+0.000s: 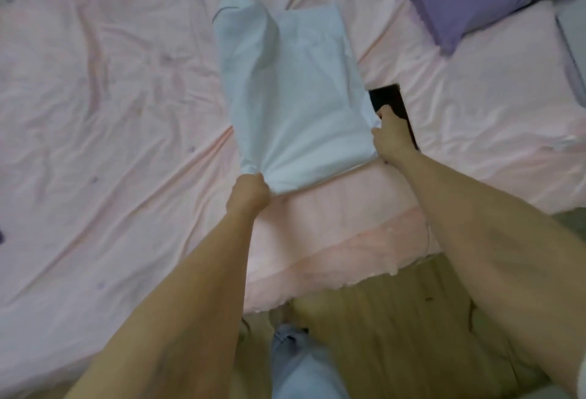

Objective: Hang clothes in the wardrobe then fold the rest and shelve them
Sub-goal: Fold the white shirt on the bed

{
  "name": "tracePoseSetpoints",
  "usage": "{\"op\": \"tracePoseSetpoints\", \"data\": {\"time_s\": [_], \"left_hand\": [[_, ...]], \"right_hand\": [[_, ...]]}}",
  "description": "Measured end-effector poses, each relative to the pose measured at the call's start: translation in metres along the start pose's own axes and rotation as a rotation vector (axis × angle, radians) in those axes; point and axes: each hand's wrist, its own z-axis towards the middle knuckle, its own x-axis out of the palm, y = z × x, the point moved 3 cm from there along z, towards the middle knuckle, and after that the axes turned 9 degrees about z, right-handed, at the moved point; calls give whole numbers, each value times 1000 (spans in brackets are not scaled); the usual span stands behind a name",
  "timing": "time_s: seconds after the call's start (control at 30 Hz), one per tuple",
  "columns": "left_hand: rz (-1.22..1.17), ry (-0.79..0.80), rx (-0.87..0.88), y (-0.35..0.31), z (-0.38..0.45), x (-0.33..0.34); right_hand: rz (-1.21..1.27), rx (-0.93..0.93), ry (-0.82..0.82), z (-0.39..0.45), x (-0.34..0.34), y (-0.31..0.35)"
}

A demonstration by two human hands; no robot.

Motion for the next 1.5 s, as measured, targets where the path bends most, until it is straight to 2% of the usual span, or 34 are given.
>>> {"op": "tracePoseSetpoints", "data": {"time_s": [0.07,0.1,0.13,0.2,0.27,0.3,0.33,0.4,0.43,0.47,0.53,0.57,0.67,0.77,0.87,1.0,1.03,1.1,1.2,1.33,1.4,1.43,1.47,1.5], "left_hand": [[22,-77,-137,1,-12,3],[40,-190,-159,0,-15,-1],[95,-345,-93,-5,-16,-8],[289,-617,294,-23,-10,-18],[486,-718,700,-39,0,-17],[577,-720,796,-44,12,-15],[663,-673,800,-45,28,-13],[757,-543,678,-46,55,-18],[728,-568,659,-48,65,-25],[657,-672,694,-54,69,-36],[480,-923,759,-72,73,-66],[383,-974,741,-81,81,-84],[79,-900,604,-106,118,-140],[-74,-648,493,-123,159,-174],[-252,-394,523,-131,180,-180],[-555,-308,548,-119,199,-188],[-562,-330,546,-116,203,-192],[-411,-468,538,-111,209,-202],[-324,-586,505,-102,217,-207],[-561,-468,480,-100,234,-207],[-576,-437,479,-104,234,-210],[-497,-497,492,-106,233,-210],[-299,-621,515,-111,229,-210],[-56,-818,537,-116,226,-206]], "right_hand": [[-222,16,-10,-5,3,-1],[-350,-18,-79,-5,3,5],[-450,-84,-158,-5,4,15],[-506,-319,-225,-1,14,41],[-486,-499,-148,2,31,60],[-488,-546,-103,8,43,62],[-503,-533,-49,15,53,59],[-532,-379,96,31,71,42],[-541,-306,129,38,77,37],[-540,-290,89,42,80,39],[-468,-382,-101,45,82,61],[-388,-440,-163,45,85,80],[-179,-537,-193,50,105,135],[-110,-570,-202,57,130,170],[-55,-528,-200,67,146,183],[64,-519,-193,74,163,184],[87,-514,-183,74,166,181],[92,-494,-167,77,174,181],[-74,-473,-132,84,185,181],[-277,-472,-82,96,194,171],[-313,-486,-106,98,195,166],[-318,-490,-115,100,197,164],[-323,-490,-125,102,198,162],[-334,-489,-139,103,200,161]]}}
